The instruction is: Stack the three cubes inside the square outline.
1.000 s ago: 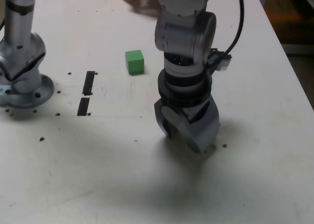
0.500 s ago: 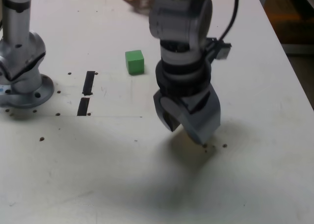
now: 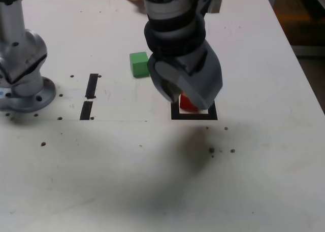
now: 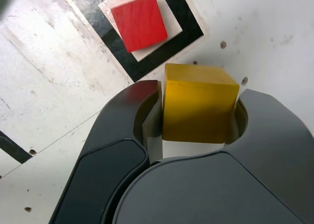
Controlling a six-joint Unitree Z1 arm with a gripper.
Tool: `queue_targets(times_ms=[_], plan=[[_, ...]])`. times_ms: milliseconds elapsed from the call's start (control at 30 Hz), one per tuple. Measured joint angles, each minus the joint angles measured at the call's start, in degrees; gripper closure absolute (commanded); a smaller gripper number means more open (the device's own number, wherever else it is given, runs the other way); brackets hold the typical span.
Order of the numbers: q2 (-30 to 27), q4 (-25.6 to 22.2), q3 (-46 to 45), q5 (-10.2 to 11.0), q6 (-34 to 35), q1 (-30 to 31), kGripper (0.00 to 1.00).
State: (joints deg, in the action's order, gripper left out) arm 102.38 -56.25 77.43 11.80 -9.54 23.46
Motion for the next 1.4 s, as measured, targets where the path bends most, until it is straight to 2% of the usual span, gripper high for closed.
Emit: queue_targets(times_ms=[433, 800, 933, 1167, 1400], plan=[[0.0, 3.2, -3.6, -2.5, 2.3, -7.4, 0.96], [0.4, 9.4, -8.7, -2.8, 2.3, -11.4, 0.92], [0.6, 10.9, -9.3, -2.8, 2.3, -11.4, 0.85], [1.1, 11.4, -10.1, -2.7, 2.3, -11.5, 0.61], [1.1, 11.5, -10.8, -2.7, 2.4, -11.5, 0.5]])
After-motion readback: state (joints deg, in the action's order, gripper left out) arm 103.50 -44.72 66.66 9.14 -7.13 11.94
